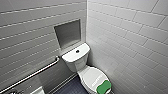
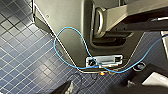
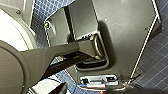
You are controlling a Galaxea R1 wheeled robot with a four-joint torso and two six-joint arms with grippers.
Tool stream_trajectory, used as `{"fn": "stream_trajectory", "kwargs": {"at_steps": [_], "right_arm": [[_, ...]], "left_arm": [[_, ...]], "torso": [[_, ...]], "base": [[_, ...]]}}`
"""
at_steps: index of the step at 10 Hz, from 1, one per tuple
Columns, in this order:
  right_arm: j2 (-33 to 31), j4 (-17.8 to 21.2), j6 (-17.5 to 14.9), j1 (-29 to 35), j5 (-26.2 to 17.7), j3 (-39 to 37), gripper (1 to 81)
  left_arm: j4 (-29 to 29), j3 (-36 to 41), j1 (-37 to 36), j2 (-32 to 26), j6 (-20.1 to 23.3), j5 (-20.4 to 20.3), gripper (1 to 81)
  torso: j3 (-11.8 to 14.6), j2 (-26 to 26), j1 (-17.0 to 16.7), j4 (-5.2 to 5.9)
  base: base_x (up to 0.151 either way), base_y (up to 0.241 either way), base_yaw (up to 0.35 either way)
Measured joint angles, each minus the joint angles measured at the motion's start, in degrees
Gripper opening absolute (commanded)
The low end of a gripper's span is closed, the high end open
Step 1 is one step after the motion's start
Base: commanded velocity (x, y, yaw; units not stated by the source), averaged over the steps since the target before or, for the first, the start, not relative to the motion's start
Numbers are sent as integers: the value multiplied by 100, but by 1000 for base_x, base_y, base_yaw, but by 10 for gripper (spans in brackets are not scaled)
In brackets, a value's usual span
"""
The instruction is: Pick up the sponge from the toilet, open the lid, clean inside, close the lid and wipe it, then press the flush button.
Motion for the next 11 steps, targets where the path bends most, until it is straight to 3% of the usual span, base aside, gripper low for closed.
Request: {"fn": "stream_trajectory", "kwargs": {"at_steps": [3,9,11], "right_arm": [[-633,90,323,579,7,686,811],[-1039,157,1232,1364,-17,789,811],[-1039,156,1501,1397,-4,745,811]], "left_arm": [[0,-1,-13,4,17,-88,811],[-51,-6,9,85,-7,-88,811],[-66,-11,39,141,-9,-90,811]], "torso": [[-518,-577,374,-63],[-636,-1784,1130,-63],[-822,-2186,1381,-63]], "base": [[0,0,0],[0,0,0],[0,0,0]]}}
